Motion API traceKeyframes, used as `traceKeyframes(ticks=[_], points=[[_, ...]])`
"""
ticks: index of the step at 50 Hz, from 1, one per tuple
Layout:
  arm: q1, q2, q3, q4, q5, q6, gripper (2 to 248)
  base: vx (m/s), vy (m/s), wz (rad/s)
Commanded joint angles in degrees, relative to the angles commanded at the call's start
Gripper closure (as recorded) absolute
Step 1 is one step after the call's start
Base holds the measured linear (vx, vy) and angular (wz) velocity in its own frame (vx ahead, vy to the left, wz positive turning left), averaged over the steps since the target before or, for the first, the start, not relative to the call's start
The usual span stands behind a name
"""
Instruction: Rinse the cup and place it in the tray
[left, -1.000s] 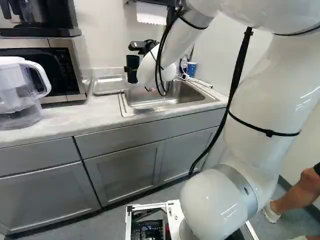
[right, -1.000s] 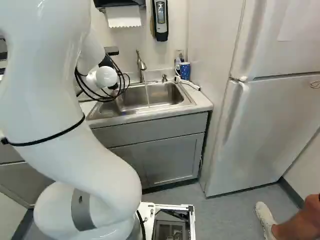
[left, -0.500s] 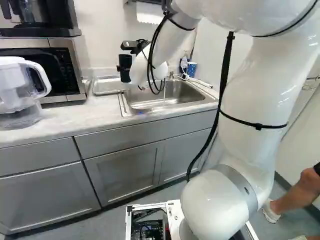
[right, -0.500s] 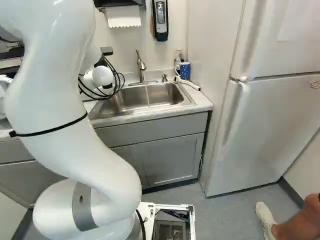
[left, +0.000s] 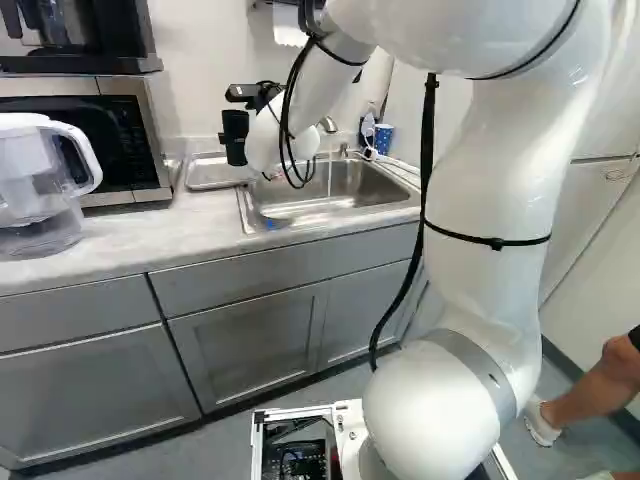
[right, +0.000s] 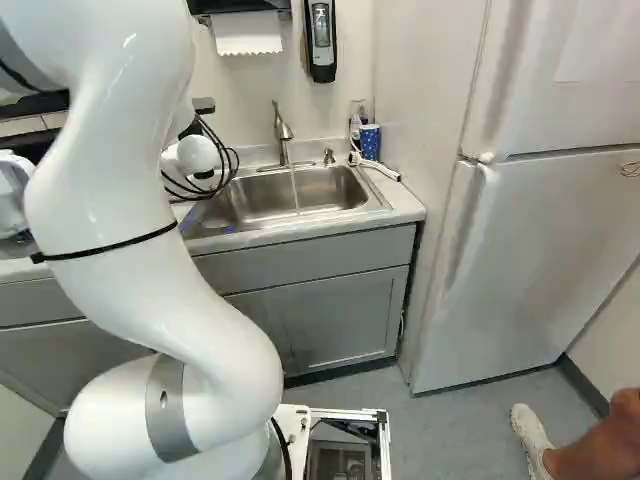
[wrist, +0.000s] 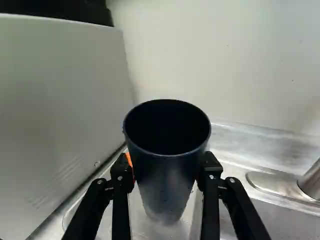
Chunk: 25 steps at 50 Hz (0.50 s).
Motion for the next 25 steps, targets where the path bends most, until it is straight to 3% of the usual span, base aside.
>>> traceKeyframes(ticks=[25], points=[[0.59, -3.54, -0.93, 0.0, 1.51, 0.0, 124, 0.0, 0.0, 0.0]])
